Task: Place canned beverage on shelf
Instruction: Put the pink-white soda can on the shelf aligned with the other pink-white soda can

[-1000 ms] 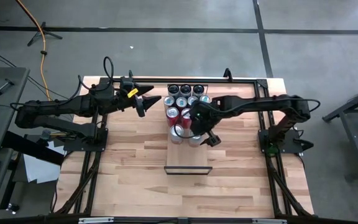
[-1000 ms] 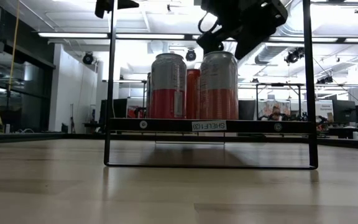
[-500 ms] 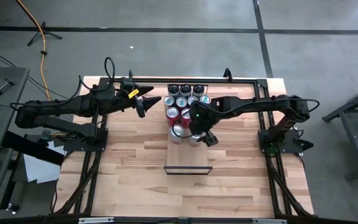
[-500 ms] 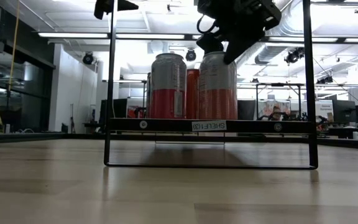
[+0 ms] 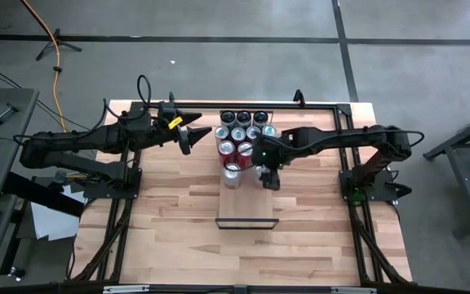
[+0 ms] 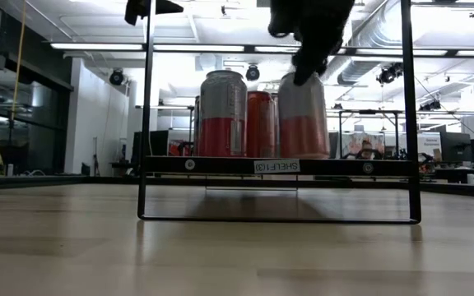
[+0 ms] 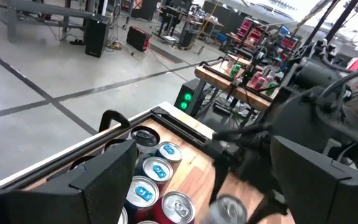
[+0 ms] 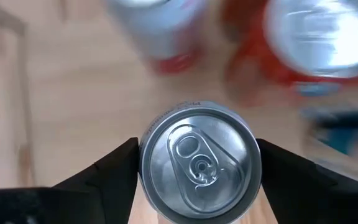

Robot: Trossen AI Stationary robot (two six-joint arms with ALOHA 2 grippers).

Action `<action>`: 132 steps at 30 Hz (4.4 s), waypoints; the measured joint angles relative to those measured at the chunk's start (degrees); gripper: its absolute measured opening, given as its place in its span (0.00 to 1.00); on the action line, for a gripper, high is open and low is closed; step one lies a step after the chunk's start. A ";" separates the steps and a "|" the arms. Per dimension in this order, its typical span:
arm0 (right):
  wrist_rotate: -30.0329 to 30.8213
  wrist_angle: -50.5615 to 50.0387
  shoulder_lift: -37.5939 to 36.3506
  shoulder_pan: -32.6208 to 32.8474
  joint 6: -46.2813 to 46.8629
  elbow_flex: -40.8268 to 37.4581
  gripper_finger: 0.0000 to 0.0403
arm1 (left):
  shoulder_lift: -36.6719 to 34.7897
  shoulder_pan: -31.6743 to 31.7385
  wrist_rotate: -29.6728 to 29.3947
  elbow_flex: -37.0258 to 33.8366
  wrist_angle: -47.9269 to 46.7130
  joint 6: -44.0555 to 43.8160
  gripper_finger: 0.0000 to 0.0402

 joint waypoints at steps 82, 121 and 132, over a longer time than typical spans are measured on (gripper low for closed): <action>9.20 4.87 0.17 4.61 22.92 -0.46 0.97 | 0.00 -0.01 0.02 -0.02 -0.17 1.19 0.81; -7.50 2.99 -1.37 0.41 -35.97 5.03 0.95 | -0.02 0.00 0.04 -0.02 -0.68 0.07 0.81; -4.75 2.13 2.85 0.45 -44.69 5.01 0.95 | -0.02 -0.02 0.04 -0.02 -1.07 -0.32 0.81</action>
